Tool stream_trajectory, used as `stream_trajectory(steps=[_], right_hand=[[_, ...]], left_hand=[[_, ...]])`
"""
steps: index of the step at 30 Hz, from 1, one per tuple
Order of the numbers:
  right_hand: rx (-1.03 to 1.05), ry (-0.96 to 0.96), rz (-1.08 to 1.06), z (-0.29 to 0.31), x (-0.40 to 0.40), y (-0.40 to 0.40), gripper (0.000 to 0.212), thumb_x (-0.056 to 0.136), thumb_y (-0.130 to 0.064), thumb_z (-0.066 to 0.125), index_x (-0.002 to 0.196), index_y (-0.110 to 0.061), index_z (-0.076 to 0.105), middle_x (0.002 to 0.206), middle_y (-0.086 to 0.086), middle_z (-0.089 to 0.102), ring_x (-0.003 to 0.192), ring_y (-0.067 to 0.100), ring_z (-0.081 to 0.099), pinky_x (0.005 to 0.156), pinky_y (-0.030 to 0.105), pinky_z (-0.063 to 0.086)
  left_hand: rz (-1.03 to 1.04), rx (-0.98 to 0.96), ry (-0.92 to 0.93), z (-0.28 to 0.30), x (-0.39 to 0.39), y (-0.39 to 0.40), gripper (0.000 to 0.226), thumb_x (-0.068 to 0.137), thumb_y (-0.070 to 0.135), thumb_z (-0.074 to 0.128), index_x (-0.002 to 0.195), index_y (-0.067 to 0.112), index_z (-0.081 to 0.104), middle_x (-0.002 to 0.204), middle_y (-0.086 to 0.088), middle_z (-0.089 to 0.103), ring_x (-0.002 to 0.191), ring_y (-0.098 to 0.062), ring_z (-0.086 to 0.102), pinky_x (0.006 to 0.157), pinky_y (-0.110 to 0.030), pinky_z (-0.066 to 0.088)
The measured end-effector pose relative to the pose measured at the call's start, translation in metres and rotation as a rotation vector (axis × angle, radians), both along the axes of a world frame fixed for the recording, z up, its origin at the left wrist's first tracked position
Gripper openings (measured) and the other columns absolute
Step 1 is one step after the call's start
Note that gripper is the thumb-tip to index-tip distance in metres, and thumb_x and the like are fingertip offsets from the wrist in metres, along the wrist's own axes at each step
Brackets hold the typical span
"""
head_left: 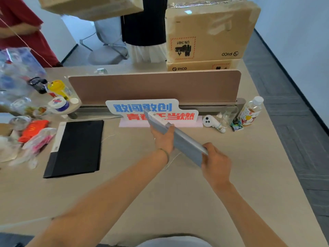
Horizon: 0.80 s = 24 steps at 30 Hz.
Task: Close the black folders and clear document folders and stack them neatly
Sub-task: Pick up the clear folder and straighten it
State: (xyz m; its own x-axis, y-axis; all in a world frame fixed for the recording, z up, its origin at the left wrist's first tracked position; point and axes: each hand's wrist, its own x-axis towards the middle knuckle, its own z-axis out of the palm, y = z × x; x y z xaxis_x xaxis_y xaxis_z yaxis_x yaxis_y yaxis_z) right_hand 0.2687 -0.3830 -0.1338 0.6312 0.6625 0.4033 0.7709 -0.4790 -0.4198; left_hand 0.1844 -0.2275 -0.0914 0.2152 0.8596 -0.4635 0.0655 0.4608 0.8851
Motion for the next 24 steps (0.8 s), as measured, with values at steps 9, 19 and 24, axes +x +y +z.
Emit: stream_trajectory(steps=[9, 19, 24], right_hand=[[0.031, 0.11, 0.376, 0.009, -0.03, 0.02, 0.037, 0.096, -0.043, 0.047, 0.123, -0.02, 0.061, 0.107, -0.003, 0.074, 0.087, 0.021, 0.069, 0.062, 0.032, 0.051], [0.057, 0.654, 0.157, -0.01, -0.033, 0.064, 0.035, 0.094, -0.014, 0.051, 0.125, -0.026, 0.061, 0.129, -0.007, 0.064, 0.115, 0.016, 0.06, 0.09, 0.027, 0.044], [0.157, 1.161, 0.086, -0.015, -0.048, 0.103, 0.049, 0.095, 0.001, 0.043, 0.135, -0.026, 0.052, 0.125, 0.0, 0.062, 0.111, 0.018, 0.059, 0.084, 0.017, 0.045]], left_hand=[[-0.073, -0.037, -0.089, 0.012, -0.018, 0.015, 0.046, 0.094, 0.006, 0.047, 0.138, 0.02, 0.042, 0.121, -0.012, 0.064, 0.095, -0.028, 0.067, 0.052, -0.033, 0.059], [0.028, -0.051, -0.099, 0.003, -0.101, 0.041, 0.03, 0.091, 0.005, 0.05, 0.116, 0.021, 0.054, 0.11, -0.015, 0.066, 0.087, -0.03, 0.065, 0.084, -0.048, 0.056], [-0.018, -0.049, -0.145, 0.004, -0.157, 0.061, 0.027, 0.103, 0.011, 0.048, 0.129, 0.013, 0.051, 0.113, -0.014, 0.068, 0.086, -0.026, 0.069, 0.067, -0.036, 0.062]])
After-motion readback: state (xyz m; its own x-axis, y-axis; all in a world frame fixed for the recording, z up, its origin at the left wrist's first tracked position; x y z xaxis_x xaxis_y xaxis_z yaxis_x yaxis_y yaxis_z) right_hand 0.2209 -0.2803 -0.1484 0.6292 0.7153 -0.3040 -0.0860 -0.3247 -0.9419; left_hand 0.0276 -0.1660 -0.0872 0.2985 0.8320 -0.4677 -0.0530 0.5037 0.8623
